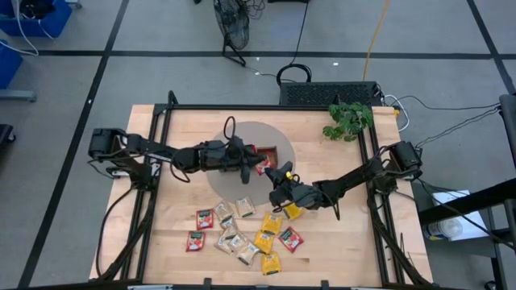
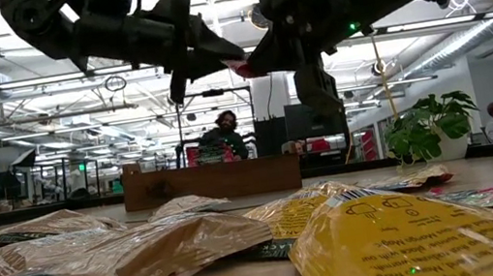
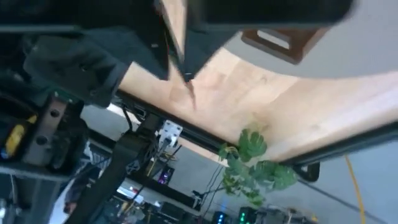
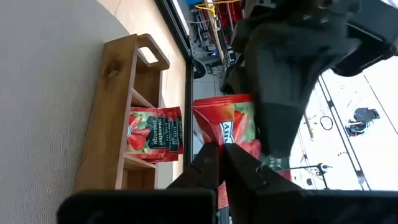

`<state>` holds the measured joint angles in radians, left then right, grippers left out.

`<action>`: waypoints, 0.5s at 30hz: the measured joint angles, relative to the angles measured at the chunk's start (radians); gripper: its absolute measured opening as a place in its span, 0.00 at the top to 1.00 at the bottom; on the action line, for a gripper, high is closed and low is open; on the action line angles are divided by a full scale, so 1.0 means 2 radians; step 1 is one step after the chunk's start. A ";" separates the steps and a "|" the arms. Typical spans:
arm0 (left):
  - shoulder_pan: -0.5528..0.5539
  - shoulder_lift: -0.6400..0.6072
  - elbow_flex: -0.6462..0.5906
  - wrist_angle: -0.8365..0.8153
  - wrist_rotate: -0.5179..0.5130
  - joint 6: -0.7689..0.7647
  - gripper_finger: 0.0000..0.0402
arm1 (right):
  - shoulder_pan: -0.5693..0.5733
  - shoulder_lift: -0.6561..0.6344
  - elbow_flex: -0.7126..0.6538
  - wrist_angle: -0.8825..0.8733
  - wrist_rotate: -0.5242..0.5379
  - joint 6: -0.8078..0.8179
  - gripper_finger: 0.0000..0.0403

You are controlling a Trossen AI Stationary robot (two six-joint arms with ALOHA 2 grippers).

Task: Pick & Place Tea
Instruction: Put the red tea bag into the wooden organizer

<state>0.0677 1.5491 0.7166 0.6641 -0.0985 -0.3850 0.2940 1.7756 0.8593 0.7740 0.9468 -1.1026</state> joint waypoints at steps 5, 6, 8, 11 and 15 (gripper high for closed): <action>-0.001 -0.028 0.000 -0.023 0.005 0.077 0.98 | 0.002 -0.001 0.002 0.003 0.010 0.060 0.97; -0.001 -0.033 0.000 -0.035 0.001 0.089 0.99 | 0.003 -0.001 0.002 0.004 0.013 0.086 0.95; -0.001 -0.047 0.000 -0.061 -0.023 0.122 0.99 | 0.007 -0.001 0.000 -0.002 0.025 0.150 0.92; 0.000 -0.066 0.000 -0.106 -0.078 0.177 0.99 | 0.015 0.000 0.000 -0.009 0.025 0.253 0.88; 0.000 -0.066 0.000 -0.151 -0.094 0.246 0.99 | 0.028 0.000 -0.005 -0.011 0.022 0.338 0.84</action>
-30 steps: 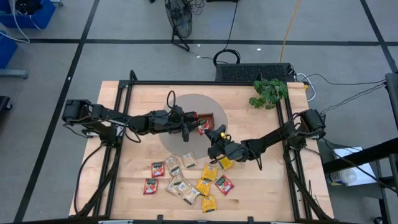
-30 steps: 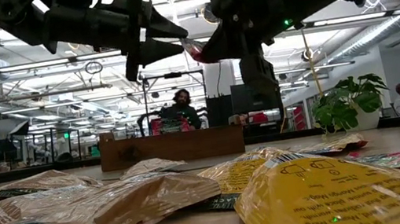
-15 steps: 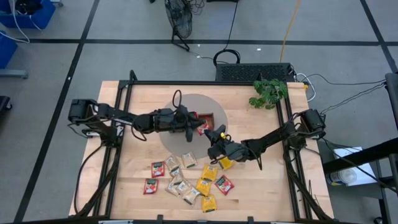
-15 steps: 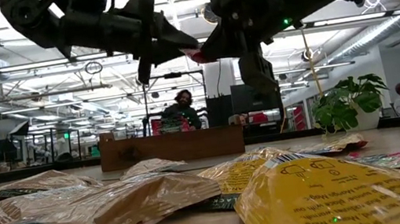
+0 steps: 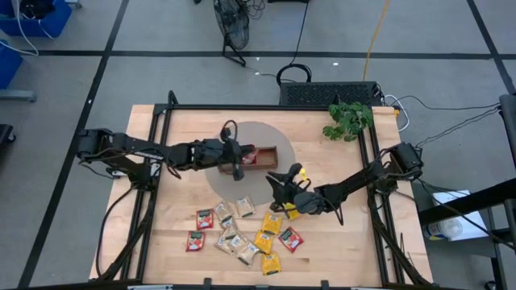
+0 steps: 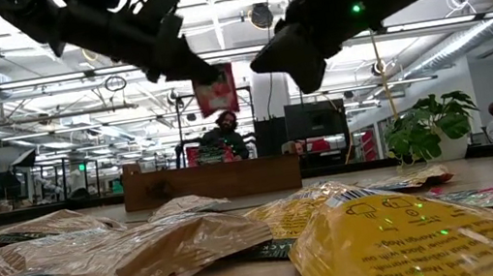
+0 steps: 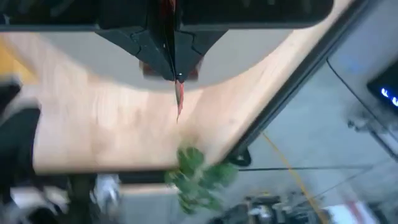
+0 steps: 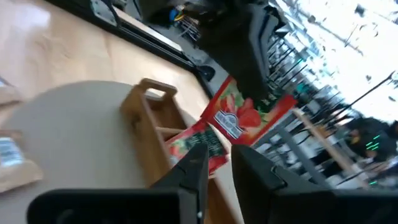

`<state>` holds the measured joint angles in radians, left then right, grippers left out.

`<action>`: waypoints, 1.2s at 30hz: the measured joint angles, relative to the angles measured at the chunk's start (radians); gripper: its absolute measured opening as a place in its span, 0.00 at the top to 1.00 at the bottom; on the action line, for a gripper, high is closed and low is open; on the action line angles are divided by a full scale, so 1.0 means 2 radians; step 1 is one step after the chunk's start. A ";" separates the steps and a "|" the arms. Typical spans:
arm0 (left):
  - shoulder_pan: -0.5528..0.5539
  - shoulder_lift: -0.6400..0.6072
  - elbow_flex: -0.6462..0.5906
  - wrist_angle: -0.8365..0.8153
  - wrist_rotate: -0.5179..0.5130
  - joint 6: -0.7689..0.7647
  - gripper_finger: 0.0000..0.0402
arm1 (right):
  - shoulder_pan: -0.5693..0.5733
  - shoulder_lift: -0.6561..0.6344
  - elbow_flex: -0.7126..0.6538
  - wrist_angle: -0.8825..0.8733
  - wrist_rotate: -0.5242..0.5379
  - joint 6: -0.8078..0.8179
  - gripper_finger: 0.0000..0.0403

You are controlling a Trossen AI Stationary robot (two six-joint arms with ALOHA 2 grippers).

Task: Pick & Place Tea
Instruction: Put the red tea bag into the wooden organizer

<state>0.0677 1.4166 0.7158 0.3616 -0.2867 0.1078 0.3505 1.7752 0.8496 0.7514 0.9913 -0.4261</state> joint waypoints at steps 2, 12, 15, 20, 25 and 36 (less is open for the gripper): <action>0.002 0.002 0.000 -0.019 0.024 0.041 0.99 | 0.004 0.000 -0.008 0.000 0.000 0.027 0.84; 0.036 0.029 -0.005 -0.052 0.046 0.049 0.99 | 0.006 0.000 -0.050 0.019 0.001 0.075 0.89; 0.047 0.040 -0.008 -0.038 0.068 0.045 0.99 | 0.006 0.000 -0.053 0.024 0.001 0.074 0.89; 0.055 0.072 -0.017 -0.022 0.087 0.047 0.99 | 0.006 0.000 -0.053 0.024 0.001 0.074 0.89; 0.062 0.114 -0.017 0.000 0.087 0.048 0.99 | 0.006 0.000 -0.053 0.027 0.001 0.074 0.90; 0.053 0.115 -0.017 0.024 0.061 0.044 0.98 | 0.010 0.000 -0.053 0.026 0.001 0.069 0.90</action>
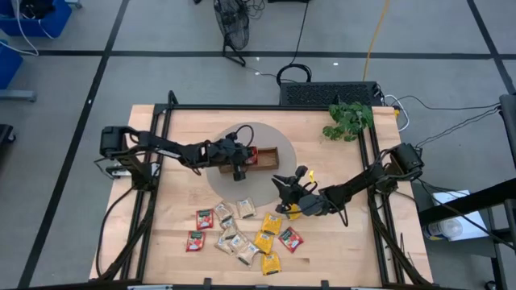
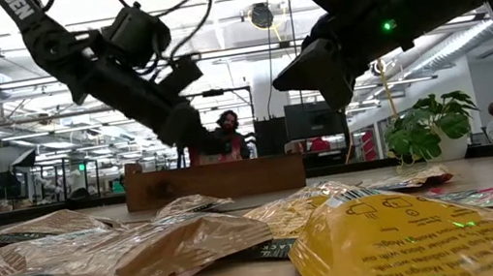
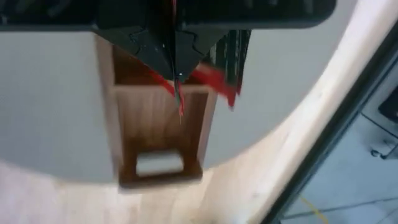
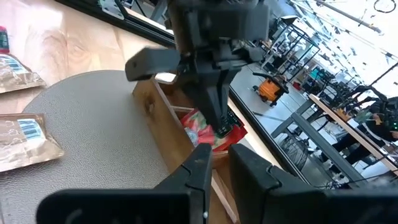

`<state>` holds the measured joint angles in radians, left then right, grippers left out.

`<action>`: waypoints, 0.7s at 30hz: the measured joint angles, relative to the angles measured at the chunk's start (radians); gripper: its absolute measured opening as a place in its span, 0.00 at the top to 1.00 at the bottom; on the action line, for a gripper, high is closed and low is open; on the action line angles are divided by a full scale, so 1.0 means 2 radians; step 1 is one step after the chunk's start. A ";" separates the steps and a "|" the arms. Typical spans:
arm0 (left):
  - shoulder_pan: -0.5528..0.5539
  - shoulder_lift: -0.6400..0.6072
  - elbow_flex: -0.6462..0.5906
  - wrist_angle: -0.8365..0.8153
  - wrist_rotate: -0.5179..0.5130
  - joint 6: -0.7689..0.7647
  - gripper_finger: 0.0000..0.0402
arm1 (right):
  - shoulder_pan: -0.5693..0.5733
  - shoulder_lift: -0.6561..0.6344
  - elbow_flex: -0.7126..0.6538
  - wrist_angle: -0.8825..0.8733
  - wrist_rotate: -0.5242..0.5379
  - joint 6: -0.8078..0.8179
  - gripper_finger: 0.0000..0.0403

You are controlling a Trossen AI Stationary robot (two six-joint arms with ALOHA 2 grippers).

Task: Pick & Place Tea
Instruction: Put the red tea bag into the wooden organizer

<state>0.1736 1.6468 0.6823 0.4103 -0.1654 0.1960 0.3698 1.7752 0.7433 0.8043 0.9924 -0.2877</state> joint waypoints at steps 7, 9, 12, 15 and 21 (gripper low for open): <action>-0.018 -0.035 0.001 -0.042 -0.069 -0.017 0.92 | 0.000 0.000 0.000 0.000 0.000 -0.002 0.90; -0.020 -0.038 0.000 -0.059 -0.093 -0.020 0.88 | 0.000 0.000 0.000 0.000 0.000 -0.002 0.90; -0.021 -0.038 0.000 -0.066 -0.100 -0.026 0.80 | 0.000 0.000 0.000 0.000 0.000 -0.002 0.90; -0.022 -0.038 0.000 -0.063 -0.097 -0.024 0.73 | 0.000 0.000 0.000 0.000 0.000 -0.002 0.91; -0.023 -0.040 0.000 -0.038 -0.101 -0.018 0.64 | 0.000 0.000 0.000 0.000 0.000 0.006 0.90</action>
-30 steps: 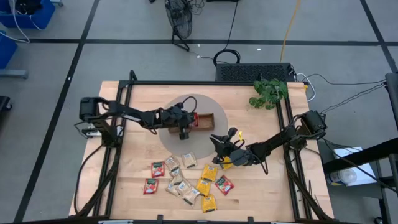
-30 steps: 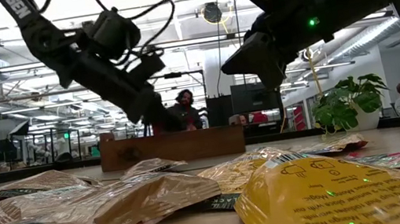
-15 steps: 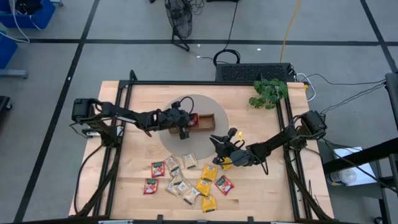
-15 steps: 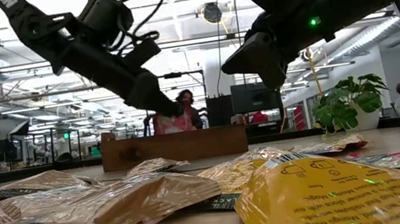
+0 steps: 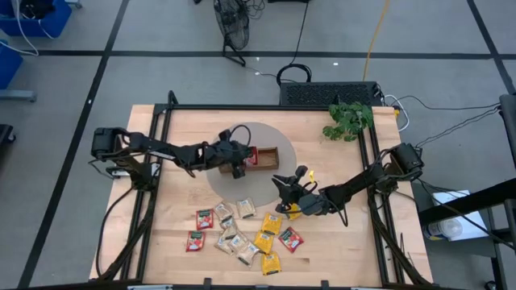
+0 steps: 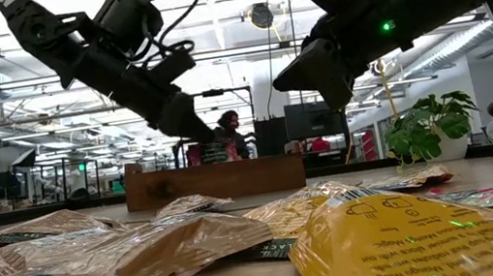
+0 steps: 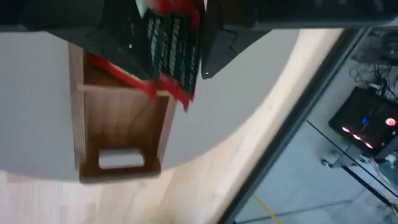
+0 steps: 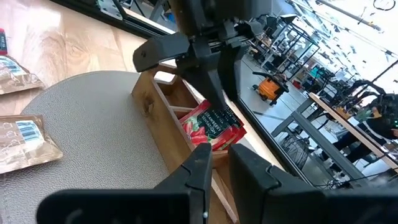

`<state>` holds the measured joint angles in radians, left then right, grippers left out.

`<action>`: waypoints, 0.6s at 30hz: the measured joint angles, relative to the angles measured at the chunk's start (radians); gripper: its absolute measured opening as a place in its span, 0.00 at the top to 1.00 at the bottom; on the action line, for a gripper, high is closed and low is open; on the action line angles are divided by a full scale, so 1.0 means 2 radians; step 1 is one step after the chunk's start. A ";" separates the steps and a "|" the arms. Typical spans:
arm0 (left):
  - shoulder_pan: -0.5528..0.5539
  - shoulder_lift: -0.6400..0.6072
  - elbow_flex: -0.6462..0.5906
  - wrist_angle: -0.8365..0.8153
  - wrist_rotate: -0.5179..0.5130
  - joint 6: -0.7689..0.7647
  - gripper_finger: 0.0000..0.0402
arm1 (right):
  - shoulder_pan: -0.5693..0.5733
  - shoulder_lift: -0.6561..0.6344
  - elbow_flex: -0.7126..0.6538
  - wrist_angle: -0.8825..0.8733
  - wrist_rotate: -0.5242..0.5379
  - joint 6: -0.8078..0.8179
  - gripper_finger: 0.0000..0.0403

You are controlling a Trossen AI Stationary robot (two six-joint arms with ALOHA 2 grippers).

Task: Pick & Place Tea
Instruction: Put the red tea bag into the wooden organizer

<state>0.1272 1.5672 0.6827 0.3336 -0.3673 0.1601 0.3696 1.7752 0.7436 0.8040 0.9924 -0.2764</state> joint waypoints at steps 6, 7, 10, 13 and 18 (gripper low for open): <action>-0.014 -0.010 0.013 0.009 0.000 0.004 0.62 | 0.002 0.000 0.000 -0.001 0.001 -0.004 0.90; -0.018 -0.012 0.015 0.009 0.000 -0.004 0.62 | 0.002 0.000 0.000 -0.002 0.001 -0.004 0.90; -0.033 -0.014 0.023 -0.005 0.045 -0.024 0.62 | 0.003 0.000 0.000 -0.009 0.001 -0.002 0.90; -0.053 -0.012 0.032 -0.037 0.134 -0.039 0.62 | 0.009 0.000 0.000 -0.012 -0.001 -0.001 0.90; -0.088 -0.013 0.040 -0.051 0.163 -0.031 0.62 | 0.033 -0.010 0.000 -0.046 -0.091 -0.053 0.90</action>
<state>-0.0480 1.5415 0.7631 0.2326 -0.0420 0.0987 0.4355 1.7547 0.7441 0.7123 0.8094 -0.3824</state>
